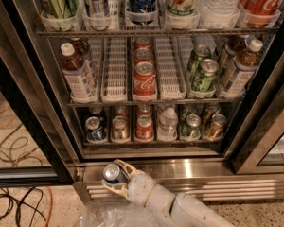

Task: Pick pepsi can from bottom shelf of fridge

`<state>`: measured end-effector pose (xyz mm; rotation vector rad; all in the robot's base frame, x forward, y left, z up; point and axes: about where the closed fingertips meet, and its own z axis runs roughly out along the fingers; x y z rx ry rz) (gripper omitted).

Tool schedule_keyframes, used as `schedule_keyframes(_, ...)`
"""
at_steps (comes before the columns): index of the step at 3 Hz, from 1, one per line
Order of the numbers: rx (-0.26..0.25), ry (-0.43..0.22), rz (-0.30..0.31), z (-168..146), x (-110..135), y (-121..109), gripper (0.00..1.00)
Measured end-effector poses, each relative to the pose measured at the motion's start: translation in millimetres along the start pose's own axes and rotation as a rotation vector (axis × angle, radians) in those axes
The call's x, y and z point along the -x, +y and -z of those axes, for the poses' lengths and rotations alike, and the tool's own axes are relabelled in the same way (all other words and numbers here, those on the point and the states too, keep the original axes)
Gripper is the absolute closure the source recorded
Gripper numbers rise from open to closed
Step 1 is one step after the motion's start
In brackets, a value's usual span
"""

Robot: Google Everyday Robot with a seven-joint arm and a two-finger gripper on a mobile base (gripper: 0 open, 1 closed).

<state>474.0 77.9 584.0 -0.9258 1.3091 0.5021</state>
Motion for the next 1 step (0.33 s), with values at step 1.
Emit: schedule_keyframes(1, 0.000, 0.000, 0.000, 0.0, 0.0, 0.0, 1.00)
